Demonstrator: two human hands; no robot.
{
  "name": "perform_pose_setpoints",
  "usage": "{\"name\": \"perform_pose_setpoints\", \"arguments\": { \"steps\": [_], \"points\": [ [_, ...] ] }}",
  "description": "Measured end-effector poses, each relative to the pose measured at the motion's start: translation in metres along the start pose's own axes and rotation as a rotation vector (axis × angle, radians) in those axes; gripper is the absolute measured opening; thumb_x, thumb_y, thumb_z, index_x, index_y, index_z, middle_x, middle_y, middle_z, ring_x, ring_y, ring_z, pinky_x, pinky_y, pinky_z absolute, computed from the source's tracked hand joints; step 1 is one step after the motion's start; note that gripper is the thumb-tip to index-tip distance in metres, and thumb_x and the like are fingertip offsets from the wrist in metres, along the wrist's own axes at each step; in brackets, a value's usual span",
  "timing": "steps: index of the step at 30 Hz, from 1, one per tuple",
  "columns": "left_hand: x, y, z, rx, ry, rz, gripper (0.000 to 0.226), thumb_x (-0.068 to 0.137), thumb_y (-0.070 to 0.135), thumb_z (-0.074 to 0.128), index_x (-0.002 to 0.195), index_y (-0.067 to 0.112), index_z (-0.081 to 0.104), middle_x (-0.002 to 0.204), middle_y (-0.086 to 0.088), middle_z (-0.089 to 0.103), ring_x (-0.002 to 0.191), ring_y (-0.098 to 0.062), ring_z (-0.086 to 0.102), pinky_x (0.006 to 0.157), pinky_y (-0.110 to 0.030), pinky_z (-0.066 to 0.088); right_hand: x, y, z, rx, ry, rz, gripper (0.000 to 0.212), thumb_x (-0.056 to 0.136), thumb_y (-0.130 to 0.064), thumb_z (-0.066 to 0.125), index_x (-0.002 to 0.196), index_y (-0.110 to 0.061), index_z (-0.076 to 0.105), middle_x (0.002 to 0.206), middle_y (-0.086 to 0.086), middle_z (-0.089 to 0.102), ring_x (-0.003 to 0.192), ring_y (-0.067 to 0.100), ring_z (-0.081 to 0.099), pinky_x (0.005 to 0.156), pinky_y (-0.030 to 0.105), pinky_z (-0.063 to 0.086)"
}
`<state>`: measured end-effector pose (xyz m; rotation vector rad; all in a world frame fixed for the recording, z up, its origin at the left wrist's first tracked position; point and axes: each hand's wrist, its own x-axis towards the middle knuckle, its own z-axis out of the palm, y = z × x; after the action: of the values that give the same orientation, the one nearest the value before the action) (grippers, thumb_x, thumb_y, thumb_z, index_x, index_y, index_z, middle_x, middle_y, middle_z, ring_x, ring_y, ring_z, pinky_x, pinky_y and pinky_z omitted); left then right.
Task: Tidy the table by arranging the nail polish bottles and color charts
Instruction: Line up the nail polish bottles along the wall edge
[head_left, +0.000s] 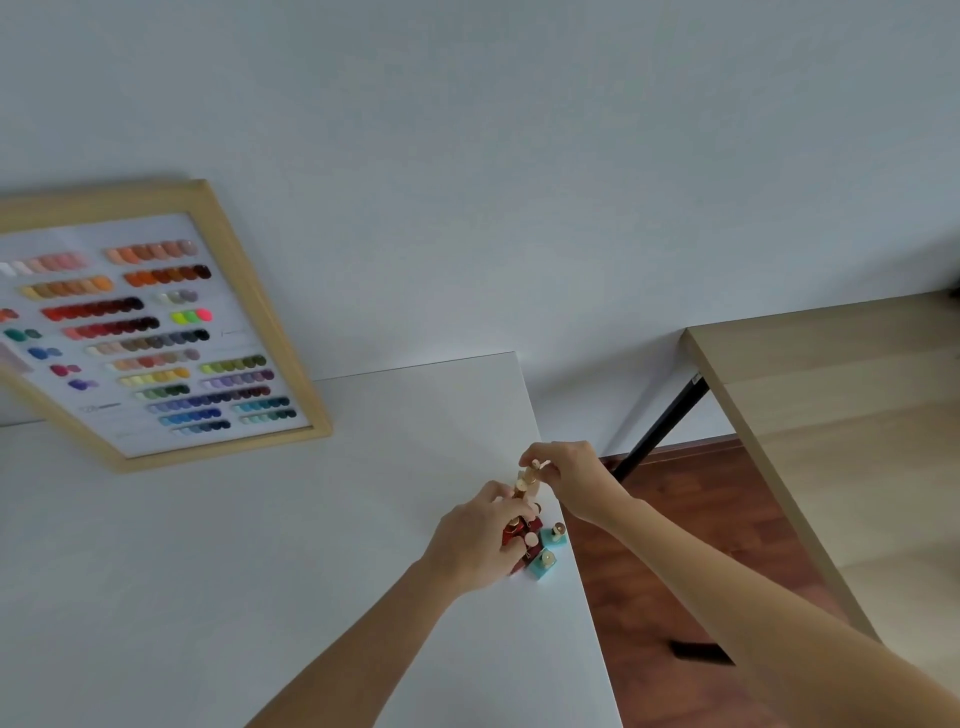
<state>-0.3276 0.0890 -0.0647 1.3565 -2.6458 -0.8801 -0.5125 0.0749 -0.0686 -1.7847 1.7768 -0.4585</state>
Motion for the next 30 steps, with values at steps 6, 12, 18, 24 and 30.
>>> {"name": "perform_pose_setpoints", "arguments": {
  "steps": [6, 12, 18, 24, 30],
  "points": [
    [0.006, 0.003, 0.003, -0.012, 0.065, -0.107, 0.018, 0.092, 0.028, 0.059, 0.107, 0.020, 0.062, 0.109, -0.003, 0.062, 0.094, -0.023, 0.064, 0.081, -0.029, 0.051, 0.000, -0.001, 0.000, -0.014, -0.029, 0.009, 0.024, 0.092, -0.002, 0.054, 0.101, -0.019, 0.068, 0.101, 0.006, 0.071, 0.079, 0.011, 0.067, 0.071, 0.016, 0.053],
    [0.012, -0.001, -0.001, 0.083, 0.015, -0.139, 0.017, 0.093, 0.018, 0.059, 0.107, 0.013, 0.065, 0.102, -0.009, 0.067, 0.089, -0.022, 0.065, 0.078, -0.028, 0.052, 0.003, -0.006, 0.002, -0.012, -0.047, 0.019, 0.025, 0.092, -0.001, 0.052, 0.100, -0.019, 0.068, 0.097, 0.008, 0.071, 0.077, 0.013, 0.067, 0.070, 0.022, 0.056],
    [0.017, -0.018, -0.019, 0.136, -0.079, -0.129, 0.016, 0.089, 0.011, 0.062, 0.104, 0.008, 0.068, 0.103, -0.013, 0.068, 0.090, -0.025, 0.066, 0.076, -0.029, 0.052, 0.006, -0.014, 0.000, 0.013, -0.151, 0.014, 0.032, 0.094, -0.004, 0.049, 0.110, -0.028, 0.063, 0.110, 0.005, 0.068, 0.095, 0.014, 0.067, 0.075, 0.016, 0.051],
    [0.016, -0.034, -0.030, 0.149, -0.090, -0.095, 0.020, 0.088, 0.011, 0.065, 0.107, 0.009, 0.067, 0.108, -0.012, 0.067, 0.096, -0.028, 0.065, 0.083, -0.034, 0.054, 0.002, -0.019, 0.001, -0.010, -0.313, -0.033, 0.045, 0.084, -0.012, 0.063, 0.122, -0.034, 0.052, 0.116, 0.000, 0.062, 0.106, 0.017, 0.061, 0.093, 0.033, 0.052],
    [0.004, -0.036, -0.021, 0.035, 0.039, -0.083, 0.070, 0.077, 0.023, 0.077, 0.134, 0.023, 0.037, 0.120, -0.007, 0.065, 0.109, -0.025, 0.064, 0.092, -0.034, 0.054, 0.005, -0.023, 0.008, -0.044, -0.308, -0.003, 0.050, 0.079, -0.021, 0.073, 0.125, -0.029, 0.053, 0.115, 0.004, 0.062, 0.103, 0.020, 0.059, 0.089, 0.028, 0.045]
  ]
}}
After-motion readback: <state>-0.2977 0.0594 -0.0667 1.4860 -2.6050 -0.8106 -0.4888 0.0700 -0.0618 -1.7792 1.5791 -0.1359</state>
